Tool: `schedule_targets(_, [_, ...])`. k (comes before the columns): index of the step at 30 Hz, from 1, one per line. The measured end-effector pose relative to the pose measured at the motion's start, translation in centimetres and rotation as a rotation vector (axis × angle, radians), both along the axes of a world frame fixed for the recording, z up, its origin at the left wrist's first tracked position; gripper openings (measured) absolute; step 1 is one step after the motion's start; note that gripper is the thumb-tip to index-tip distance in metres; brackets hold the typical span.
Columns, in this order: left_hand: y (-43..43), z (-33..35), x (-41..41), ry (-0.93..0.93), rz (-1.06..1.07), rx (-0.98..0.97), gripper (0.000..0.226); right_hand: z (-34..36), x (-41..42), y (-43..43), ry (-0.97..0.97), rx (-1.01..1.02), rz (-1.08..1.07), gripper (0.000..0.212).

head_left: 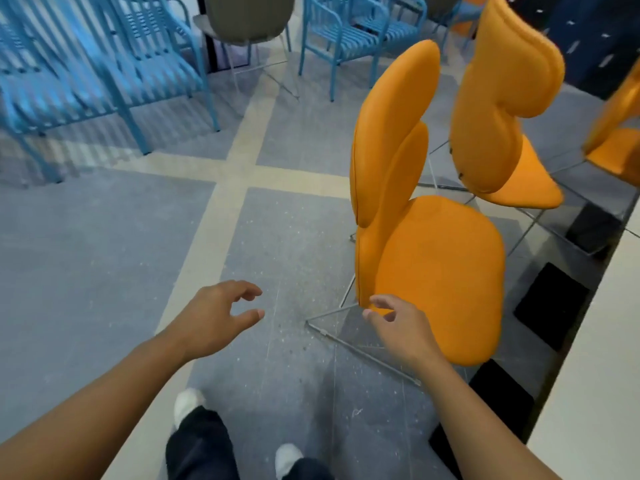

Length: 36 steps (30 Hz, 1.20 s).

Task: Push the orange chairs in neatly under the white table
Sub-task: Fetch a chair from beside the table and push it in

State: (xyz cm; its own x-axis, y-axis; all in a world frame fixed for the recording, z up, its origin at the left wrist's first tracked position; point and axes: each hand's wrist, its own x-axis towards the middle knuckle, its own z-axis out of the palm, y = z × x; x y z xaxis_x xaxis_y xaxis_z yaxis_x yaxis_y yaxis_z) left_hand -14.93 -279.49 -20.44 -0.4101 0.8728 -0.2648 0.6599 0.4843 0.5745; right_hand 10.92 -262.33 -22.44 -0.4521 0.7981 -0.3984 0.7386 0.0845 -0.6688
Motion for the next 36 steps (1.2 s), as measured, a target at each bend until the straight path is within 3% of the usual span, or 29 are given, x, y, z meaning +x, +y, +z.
schedule_targets(9, [9.5,0.2,-12.8,-0.022,-0.259,0.073,0.037,2.7,-8.5,4.5,0.078,0.120,-0.452,0.035])
schedule_targets(16, [16.3,2.4,-22.0,0.009,-0.474,0.099,0.037,8.9,-15.2,6.6,0.243,0.239,-0.806,0.030])
schedule_targets(22, [23.3,4.1,-25.7,0.024,-0.598,0.160,0.037,13.0,-18.5,9.7,0.241,0.336,-0.813,0.030])
schedule_targets(25, [27.8,5.0,-26.3,0.014,-0.649,0.216,0.035,13.5,-19.7,12.1,0.195,0.360,-0.782,0.040])
schedule_targets(36, [45.7,10.8,-23.3,-0.010,-0.831,0.439,0.042,14.6,-24.0,21.5,-0.021,0.332,-0.619,0.061])
